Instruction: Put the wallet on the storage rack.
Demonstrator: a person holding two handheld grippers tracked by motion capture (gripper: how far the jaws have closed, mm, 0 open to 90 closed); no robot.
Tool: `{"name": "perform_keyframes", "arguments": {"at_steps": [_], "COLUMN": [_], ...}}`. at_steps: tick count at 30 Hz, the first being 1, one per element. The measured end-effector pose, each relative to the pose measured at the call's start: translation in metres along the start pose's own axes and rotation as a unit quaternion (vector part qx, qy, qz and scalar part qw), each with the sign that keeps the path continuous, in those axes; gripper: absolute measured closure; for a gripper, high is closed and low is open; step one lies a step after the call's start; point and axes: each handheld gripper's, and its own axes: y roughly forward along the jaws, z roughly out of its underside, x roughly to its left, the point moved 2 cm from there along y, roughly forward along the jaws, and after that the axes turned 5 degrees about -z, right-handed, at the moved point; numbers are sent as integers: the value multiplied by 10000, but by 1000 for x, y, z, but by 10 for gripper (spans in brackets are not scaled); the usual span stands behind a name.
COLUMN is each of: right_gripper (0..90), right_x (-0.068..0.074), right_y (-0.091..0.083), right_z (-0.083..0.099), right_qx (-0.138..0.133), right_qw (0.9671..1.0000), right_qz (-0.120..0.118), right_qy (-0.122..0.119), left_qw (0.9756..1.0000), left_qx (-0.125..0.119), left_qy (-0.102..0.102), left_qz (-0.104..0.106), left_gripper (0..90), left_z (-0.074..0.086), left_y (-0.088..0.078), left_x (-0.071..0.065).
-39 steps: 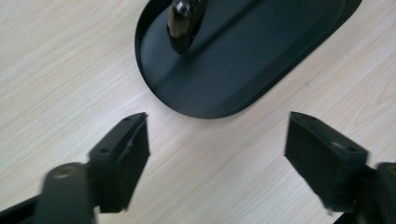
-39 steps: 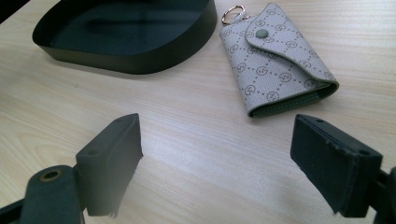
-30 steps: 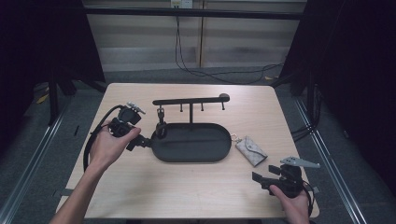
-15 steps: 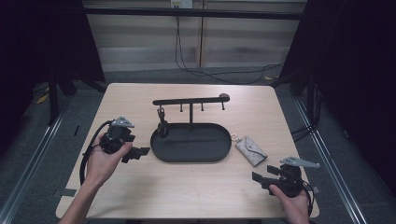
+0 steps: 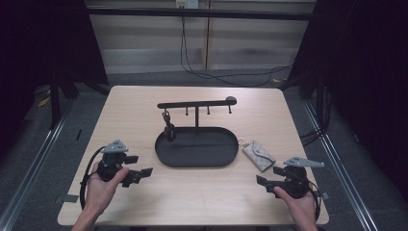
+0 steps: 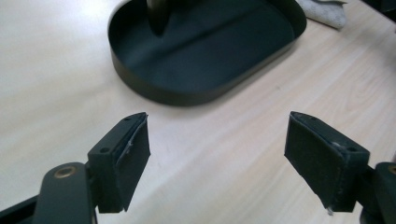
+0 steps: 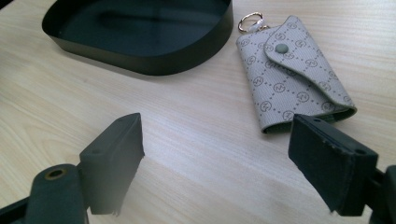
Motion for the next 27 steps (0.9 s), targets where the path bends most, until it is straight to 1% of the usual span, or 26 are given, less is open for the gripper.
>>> {"name": "perform_keyframes", "arguments": {"at_steps": [1, 3, 4, 5, 6, 7, 9, 10, 11, 13, 14, 16, 18, 19, 20, 21, 23, 24, 27], "right_gripper": [178, 178, 178, 177, 177, 177, 177, 176, 172, 172, 173, 175, 179, 192, 207, 220, 220, 220, 219], "right_x": [-1, -4, -6, -7, -8, -8, -7, -6, -7, -9, -10, -12, -14, -15, -16, -17, -18, -20, -26], "right_y": [-1, -2, -1, -1, -1, 0, 1, 2, 4, 7, 9, 11, 13, 14, 14, 14, 14, 14, 15], "right_z": [-1, -2, -4, -6, -7, -10, -14, -17, -19, -24, -26, -31, -35, -37, -39, -41, -46, -50, -58], "right_qx": [5, 15, 61, 84, 89, 99, 189, 244, 326, 513, 563, 636, 730, 742, 728, 747, 822, 841, 909], "right_qw": [10000, 10000, 9999, 9999, 9999, 9999, 9997, 9997, 9994, 9985, 9983, 9979, 9973, 9972, 9973, 9971, 9965, 9963, 9958], "right_qz": [-11, -18, -33, -44, -63, -79, -119, -95, -71, -11, -2, -66, -8, -26, 10, 22, 77, 90, 85], "right_qy": [21, 59, 87, 107, 96, 84, 32, -17, -90, -179, -167, -119, -109, -108, -118, -119, -126, -132, -24], "left_qw": [10000, 9999, 9999, 9999, 9999, 9998, 9998, 9998, 9997, 9995, 9996, 9997, 9999, 9999, 9999, 9999, 9997, 9997, 9998], "left_qx": [-5, 122, 106, 91, 82, 57, 117, 110, 67, 14, -11, -32, 14, -57, -80, -74, -84, -123, -81], "left_qy": [-56, -83, -134, -114, -116, -166, -156, -167, -209, -307, -272, -238, -153, -104, -52, -57, -215, -221, -183], "left_qz": [-78, -8, 9, -3, 31, 54, 26, 3, -50, 19, -35, -41, -5, -63, -137, -119, -47, -57, 22], "left_gripper": [223, 223, 223, 223, 224, 223, 223, 223, 224, 222, 223, 222, 223, 224, 223, 223, 223, 223, 222], "left_z": [7, 19, 24, 27, 32, 37, 46, 49, 51, 53, 54, 55, 56, 58, 59, 61, 64, 63, 63], "left_y": [0, -1, -3, -5, -7, -8, -10, -11, -13, -14, -15, -14, -13, -14, -14, -15, -15, -15, -13], "left_x": [1, 1, 0, 1, 0, -1, -3, -3, -2, -1, -2, -7, -10, -12, -13, -13, -9, -8, -9]}}
